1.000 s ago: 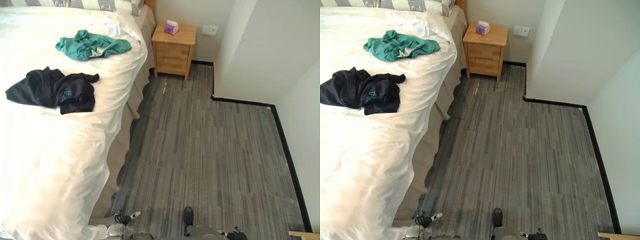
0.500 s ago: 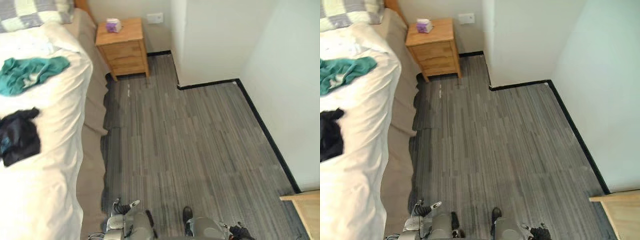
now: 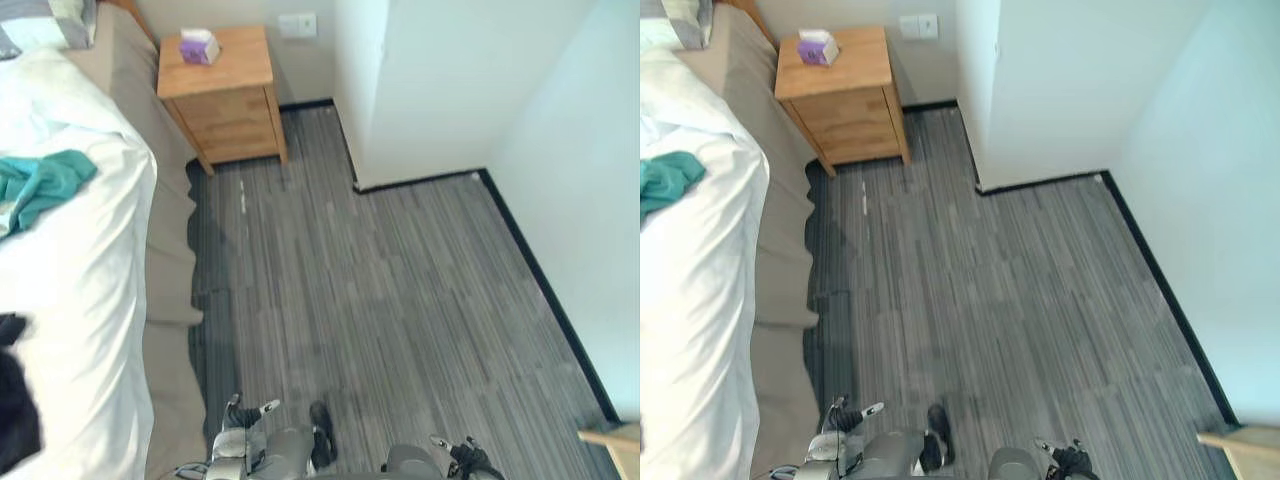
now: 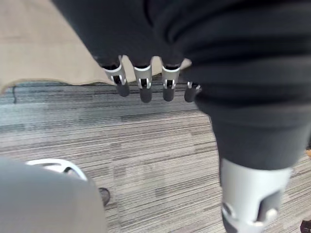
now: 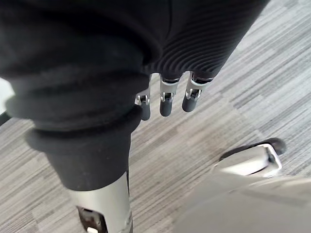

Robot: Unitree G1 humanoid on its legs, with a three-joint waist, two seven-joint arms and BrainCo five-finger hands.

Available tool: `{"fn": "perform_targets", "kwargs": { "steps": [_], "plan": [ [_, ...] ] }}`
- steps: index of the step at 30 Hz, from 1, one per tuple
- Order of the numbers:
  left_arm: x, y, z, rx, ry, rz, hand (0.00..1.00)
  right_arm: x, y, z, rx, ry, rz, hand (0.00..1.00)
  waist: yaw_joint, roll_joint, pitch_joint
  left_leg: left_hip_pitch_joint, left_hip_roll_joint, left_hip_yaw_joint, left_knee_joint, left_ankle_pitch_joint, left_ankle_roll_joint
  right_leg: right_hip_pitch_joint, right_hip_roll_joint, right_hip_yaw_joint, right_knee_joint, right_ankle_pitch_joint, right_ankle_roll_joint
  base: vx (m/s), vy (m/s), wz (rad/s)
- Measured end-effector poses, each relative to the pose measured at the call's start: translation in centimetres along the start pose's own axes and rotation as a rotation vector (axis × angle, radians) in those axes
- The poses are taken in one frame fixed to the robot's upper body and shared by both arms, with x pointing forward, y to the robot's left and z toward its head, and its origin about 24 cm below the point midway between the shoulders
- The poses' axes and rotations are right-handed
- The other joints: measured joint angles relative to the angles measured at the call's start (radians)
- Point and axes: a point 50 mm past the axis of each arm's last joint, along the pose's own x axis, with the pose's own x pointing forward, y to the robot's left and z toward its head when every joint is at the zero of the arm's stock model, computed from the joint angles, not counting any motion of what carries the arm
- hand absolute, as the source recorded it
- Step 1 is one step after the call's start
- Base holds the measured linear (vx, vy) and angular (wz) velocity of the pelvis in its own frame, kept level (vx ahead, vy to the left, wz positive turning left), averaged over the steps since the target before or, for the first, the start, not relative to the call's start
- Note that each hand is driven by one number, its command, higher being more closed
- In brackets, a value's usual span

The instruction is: Tidy the bed and pick cloth on bed and put in laundry

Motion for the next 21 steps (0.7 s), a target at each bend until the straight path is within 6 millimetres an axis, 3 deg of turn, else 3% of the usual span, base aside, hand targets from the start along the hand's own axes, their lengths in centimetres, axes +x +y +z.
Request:
{"fn": "perform_targets", "kwargs": {
  "steps": [2,3,5,6,7,8,9,10,12,13,15,16,17,18,20,21],
  "plan": [
    [0.0,0.1,-0.6,0.000,0.028,0.002,0.00,0.0,-0.2,0.5,0.001,-0.028,-0.005,0.00,-0.021,0.022,0.011,0.089,0.028,-0.090,-0.044,0.000,0.000,-0.093,0.007,-0.086,-0.024,-0.087,-0.038,0.51,-0.179,1.28],
    [0.0,-0.1,-0.6,-0.013,0.036,-0.003,0.00,0.1,-0.3,0.9,-0.003,-0.037,-0.005,0.00,-0.021,0.037,0.020,0.139,0.058,-0.124,-0.044,0.000,-0.001,-0.143,0.030,-0.100,-0.165,-0.124,-0.061,0.58,-0.306,1.19],
    [-0.1,-0.2,-0.6,-0.034,0.040,-0.003,0.00,0.1,-0.2,1.0,-0.018,-0.042,-0.001,0.00,-0.022,0.049,0.021,0.178,0.095,-0.154,-0.032,-0.004,-0.015,-0.175,0.070,-0.080,-0.386,-0.111,-0.068,0.53,-0.351,0.97],
    [-0.1,-0.3,-0.6,-0.040,0.038,-0.003,0.00,0.0,-0.1,0.9,-0.030,-0.041,0.006,0.00,-0.025,0.054,0.017,0.194,0.125,-0.182,-0.022,-0.016,-0.048,-0.196,0.098,-0.030,-0.616,-0.039,-0.063,0.39,-0.289,0.97],
    [-0.1,-0.3,-0.6,-0.042,0.039,-0.001,0.00,0.0,-0.1,0.8,-0.031,-0.039,0.005,0.00,-0.025,0.050,0.015,0.202,0.135,-0.192,-0.021,-0.022,-0.065,-0.201,0.105,0.004,-0.746,0.019,-0.061,0.63,-0.540,1.21],
    [-0.1,-0.3,-0.7,-0.046,0.042,0.002,0.00,0.0,-0.3,0.4,-0.036,-0.027,0.003,0.00,-0.025,0.031,0.004,0.215,0.145,-0.213,-0.019,-0.043,-0.106,-0.204,0.096,0.071,-0.932,0.162,-0.032,0.33,-0.318,1.00],
    [-0.1,-0.4,-0.8,-0.047,0.047,0.001,0.00,0.0,-0.5,0.4,-0.038,-0.023,-0.001,0.00,-0.028,0.025,-0.001,0.229,0.155,-0.230,-0.018,-0.054,-0.126,-0.195,0.096,0.075,-0.933,0.261,-0.017,0.67,-0.625,0.85],
    [-0.4,-1.4,-1.1,-0.092,0.071,-0.015,0.00,0.2,-0.2,1.5,-0.034,-0.047,0.004,0.00,-0.017,0.073,0.000,0.221,0.208,-0.237,0.004,-0.024,-0.180,-0.216,0.134,0.066,-0.844,0.235,-0.053,0.44,-0.393,0.42],
    [-0.5,-1.0,-1.6,-0.145,0.094,0.015,0.00,0.3,0.2,2.0,-0.029,-0.066,0.011,0.00,-0.021,0.070,0.001,0.232,0.210,-0.246,0.056,0.073,-0.221,-0.249,0.126,0.051,-0.648,0.144,-0.085,0.63,-0.571,0.40],
    [-0.7,-1.2,-2.2,-0.179,0.113,0.021,0.00,0.1,0.0,1.8,-0.030,-0.069,0.009,0.00,-0.024,0.074,-0.005,0.225,0.226,-0.244,0.152,0.137,-0.219,-0.212,0.127,0.018,-0.584,0.069,-0.097,0.63,-0.563,0.59],
    [-0.9,-1.2,-2.4,-0.233,0.113,0.039,0.00,0.0,-0.3,1.5,-0.043,-0.073,0.003,0.00,-0.020,0.089,-0.012,0.123,0.259,-0.239,0.402,0.251,-0.218,-0.137,0.135,-0.020,-0.585,-0.005,-0.108,0.51,-0.386,0.47],
    [-0.9,-0.4,-2.6,-0.285,0.115,0.070,0.00,0.0,-0.5,1.7,-0.069,-0.084,0.002,0.00,-0.014,0.094,-0.003,-0.055,0.334,-0.212,0.749,0.323,-0.223,-0.036,0.158,-0.045,-0.640,-0.059,-0.132,0.39,-0.227,0.30],
    [-0.8,-0.4,-2.5,-0.295,0.112,0.073,0.00,0.0,-0.6,1.7,-0.069,-0.084,0.001,0.00,-0.012,0.097,-0.002,-0.081,0.349,-0.198,0.802,0.302,-0.219,-0.022,0.164,-0.048,-0.649,-0.060,-0.135,0.43,-0.247,0.25],
    [-0.7,-0.1,-1.9,-0.327,0.091,0.084,0.00,0.0,-0.6,1.6,-0.069,-0.082,-0.001,0.00,0.004,0.092,0.002,-0.161,0.383,-0.140,0.935,0.216,-0.205,0.046,0.167,-0.063,-0.686,-0.065,-0.143,0.28,-0.174,0.07],
    [-0.6,0.2,-1.1,-0.343,0.054,0.092,0.00,-0.1,-0.5,1.4,-0.079,-0.084,0.006,0.00,0.032,0.077,0.006,-0.246,0.380,-0.054,0.948,0.123,-0.181,0.161,0.155,-0.070,-0.781,-0.074,-0.138,0.39,-0.197,0.09],
    [-0.6,0.2,-0.9,-0.346,0.039,0.093,0.00,-0.1,-0.5,1.5,-0.083,-0.086,0.009,0.00,0.034,0.076,0.005,-0.294,0.365,-0.005,0.878,0.090,-0.190,0.220,0.142,-0.089,-0.830,-0.081,-0.128,0.31,-0.093,0.22]
  ]
}}
